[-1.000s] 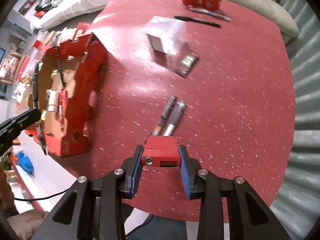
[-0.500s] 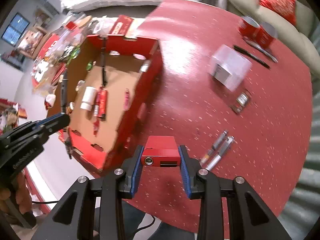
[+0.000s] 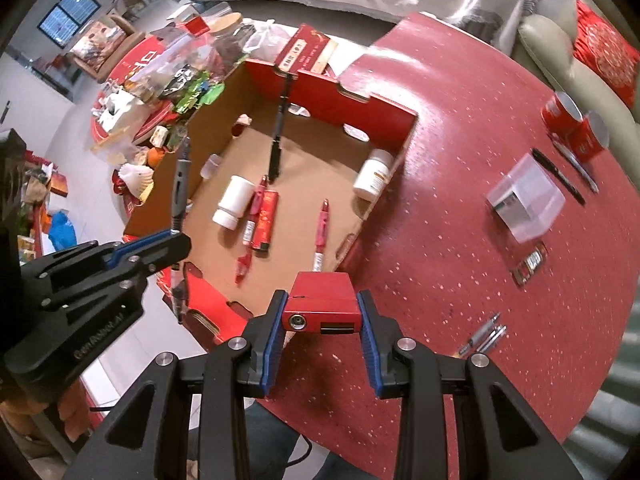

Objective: Organize rigid objects
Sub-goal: 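Carry the grey pen and red case over the cardboard box with both grippers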

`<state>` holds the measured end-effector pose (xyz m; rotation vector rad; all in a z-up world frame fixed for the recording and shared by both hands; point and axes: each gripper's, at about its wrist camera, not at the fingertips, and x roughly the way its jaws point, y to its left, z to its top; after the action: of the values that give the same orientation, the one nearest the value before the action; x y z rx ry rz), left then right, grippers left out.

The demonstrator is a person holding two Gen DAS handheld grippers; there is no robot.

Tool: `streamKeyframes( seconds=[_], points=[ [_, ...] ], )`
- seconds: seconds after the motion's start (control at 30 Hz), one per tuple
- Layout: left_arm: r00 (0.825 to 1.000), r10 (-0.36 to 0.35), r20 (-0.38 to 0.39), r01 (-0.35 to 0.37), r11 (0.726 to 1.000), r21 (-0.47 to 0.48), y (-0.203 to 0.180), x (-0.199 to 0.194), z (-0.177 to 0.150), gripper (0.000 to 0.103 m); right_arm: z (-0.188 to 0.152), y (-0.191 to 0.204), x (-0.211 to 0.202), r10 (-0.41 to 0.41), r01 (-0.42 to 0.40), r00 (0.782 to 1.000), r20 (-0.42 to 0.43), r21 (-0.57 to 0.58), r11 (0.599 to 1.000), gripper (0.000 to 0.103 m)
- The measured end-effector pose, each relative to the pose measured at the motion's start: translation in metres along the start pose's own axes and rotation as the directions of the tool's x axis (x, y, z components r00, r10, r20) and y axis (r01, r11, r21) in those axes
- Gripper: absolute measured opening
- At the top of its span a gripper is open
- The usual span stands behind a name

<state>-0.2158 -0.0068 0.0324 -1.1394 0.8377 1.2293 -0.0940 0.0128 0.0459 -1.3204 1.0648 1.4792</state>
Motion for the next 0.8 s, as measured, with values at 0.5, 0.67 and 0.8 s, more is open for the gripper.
streamKeyframes(
  seconds=[0.5,0.67,0.8],
  points=[
    [1.000,0.006,-0.004,-0.006,1.000,0.009,0.005,0.011,0.027,0.010,0.022,0.005,0.009,-0.009,0.009,1.000,-0.019,0.002,1.000,0.036],
    [1.000,0.011,0.012,-0.011,1.000,0.021,0.005,0.011,0.042,0.010,0.034,0.004,0.013,-0.010,0.010,1.000,-0.024,0.007,1.000,0.036],
    [1.000,0.018,0.017,-0.019,0.999,0.034,0.004,0.014,0.055,0.010,0.044,0.004,0.016,-0.003,0.003,1.000,-0.027,0.013,1.000,0.036]
  ],
)
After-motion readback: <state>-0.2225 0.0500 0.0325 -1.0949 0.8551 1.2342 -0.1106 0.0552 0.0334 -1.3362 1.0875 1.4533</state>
